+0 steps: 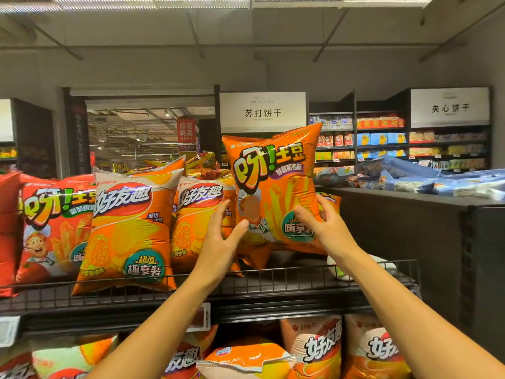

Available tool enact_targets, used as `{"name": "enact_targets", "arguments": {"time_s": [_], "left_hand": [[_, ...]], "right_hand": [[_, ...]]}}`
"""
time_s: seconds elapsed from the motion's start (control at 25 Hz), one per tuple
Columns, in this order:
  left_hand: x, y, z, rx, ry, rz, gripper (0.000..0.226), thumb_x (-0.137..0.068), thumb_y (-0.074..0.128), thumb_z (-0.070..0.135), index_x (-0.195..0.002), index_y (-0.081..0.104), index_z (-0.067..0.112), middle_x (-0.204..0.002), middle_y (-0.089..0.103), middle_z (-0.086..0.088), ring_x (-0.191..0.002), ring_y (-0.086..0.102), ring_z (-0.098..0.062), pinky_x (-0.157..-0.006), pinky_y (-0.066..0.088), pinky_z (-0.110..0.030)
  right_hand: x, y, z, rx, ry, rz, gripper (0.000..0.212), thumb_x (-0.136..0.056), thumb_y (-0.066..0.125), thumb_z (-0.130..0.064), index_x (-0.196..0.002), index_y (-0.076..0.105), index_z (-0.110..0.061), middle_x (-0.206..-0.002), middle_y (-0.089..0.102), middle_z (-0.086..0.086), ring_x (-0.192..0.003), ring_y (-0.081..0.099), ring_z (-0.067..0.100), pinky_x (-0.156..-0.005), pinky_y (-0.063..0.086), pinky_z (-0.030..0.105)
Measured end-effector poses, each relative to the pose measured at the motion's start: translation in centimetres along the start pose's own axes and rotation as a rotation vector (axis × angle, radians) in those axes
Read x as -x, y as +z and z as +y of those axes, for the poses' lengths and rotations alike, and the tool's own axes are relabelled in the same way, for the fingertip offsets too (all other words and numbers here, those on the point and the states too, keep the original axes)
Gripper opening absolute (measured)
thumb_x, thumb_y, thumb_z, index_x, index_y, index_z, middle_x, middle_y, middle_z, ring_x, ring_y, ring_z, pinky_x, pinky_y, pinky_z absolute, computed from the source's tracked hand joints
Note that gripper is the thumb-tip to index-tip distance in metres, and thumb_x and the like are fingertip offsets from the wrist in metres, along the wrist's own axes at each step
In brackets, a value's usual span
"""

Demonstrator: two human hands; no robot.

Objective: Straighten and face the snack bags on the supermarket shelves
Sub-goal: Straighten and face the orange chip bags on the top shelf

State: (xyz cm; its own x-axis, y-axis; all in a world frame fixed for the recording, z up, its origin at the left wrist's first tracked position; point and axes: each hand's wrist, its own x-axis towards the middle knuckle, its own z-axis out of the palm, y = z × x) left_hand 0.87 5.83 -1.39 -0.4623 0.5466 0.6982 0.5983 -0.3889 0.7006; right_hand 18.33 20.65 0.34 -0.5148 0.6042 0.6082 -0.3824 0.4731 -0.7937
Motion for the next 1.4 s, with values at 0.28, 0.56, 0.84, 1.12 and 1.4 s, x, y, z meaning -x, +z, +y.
{"name": "enact_targets", "arguments": {"time_s": [0.28, 0.56, 0.84, 1.12, 1.4], "left_hand": [[1.5, 2.6, 3.4, 0.009, -0.014, -0.148, 0.09, -0.071, 0.058, 0.071, -0.147, 0.014, 0.053, -0.163, -0.001, 0.017, -0.148, 0.002, 0.0, -0.121, 0.015, -0.034], [0.0, 2.6, 2.7, 0.244, -0.137, -0.192, 0.106, -0.066, 0.07, 0.057, -0.151, 0.011, 0.033, -0.12, 0.042, 0.029, -0.098, 0.057, 0.017, -0.07, 0.051, -0.011], [0.0, 1.9, 2.8, 0.433, -0.251, -0.259, 0.115, -0.051, 0.081, 0.068, -0.144, 0.023, 0.034, -0.141, 0.049, 0.008, -0.119, 0.057, -0.006, -0.096, 0.052, -0.045], [-0.3, 0.3, 3.8, 0.351, -0.205, -0.182, 0.067, -0.087, 0.069, 0.041, -0.144, 0.033, 0.04, -0.144, 0.042, 0.009, -0.114, 0.053, -0.003, -0.094, 0.052, -0.045], [0.0, 0.4, 2.9, 0.443, -0.211, -0.164, 0.125, -0.039, 0.093, 0.059, -0.144, 0.032, 0.029, -0.13, 0.064, -0.001, -0.112, 0.067, -0.021, -0.095, 0.054, -0.05]], "right_hand": [[1.2, 0.0, -1.6, 0.048, 0.083, -0.035, 0.062, -0.081, 0.063, -0.058, -0.133, 0.056, -0.026, -0.125, 0.068, 0.001, -0.108, 0.07, 0.016, -0.079, 0.058, 0.028], [2.4, -1.4, -1.8, -0.022, 0.095, 0.015, 0.022, -0.098, 0.057, -0.031, -0.12, 0.053, -0.03, -0.132, 0.057, 0.014, -0.103, 0.066, 0.022, -0.061, 0.057, 0.025], [2.9, 0.2, -3.4, -0.072, 0.164, -0.161, 0.134, -0.045, 0.084, -0.075, -0.156, 0.021, -0.034, -0.15, 0.044, -0.005, -0.134, 0.051, 0.022, -0.102, 0.05, 0.052], [3.0, 2.4, -4.0, 0.019, -0.015, 0.0, 0.097, -0.073, 0.071, -0.045, -0.157, 0.026, -0.026, -0.153, 0.044, 0.001, -0.133, 0.051, 0.016, -0.108, 0.047, 0.049], [3.6, 5.1, -3.7, 0.319, -0.169, 0.039, 0.076, -0.087, 0.065, -0.052, -0.154, 0.034, -0.031, -0.16, 0.032, -0.006, -0.148, 0.027, 0.011, -0.121, 0.027, 0.046]]}}
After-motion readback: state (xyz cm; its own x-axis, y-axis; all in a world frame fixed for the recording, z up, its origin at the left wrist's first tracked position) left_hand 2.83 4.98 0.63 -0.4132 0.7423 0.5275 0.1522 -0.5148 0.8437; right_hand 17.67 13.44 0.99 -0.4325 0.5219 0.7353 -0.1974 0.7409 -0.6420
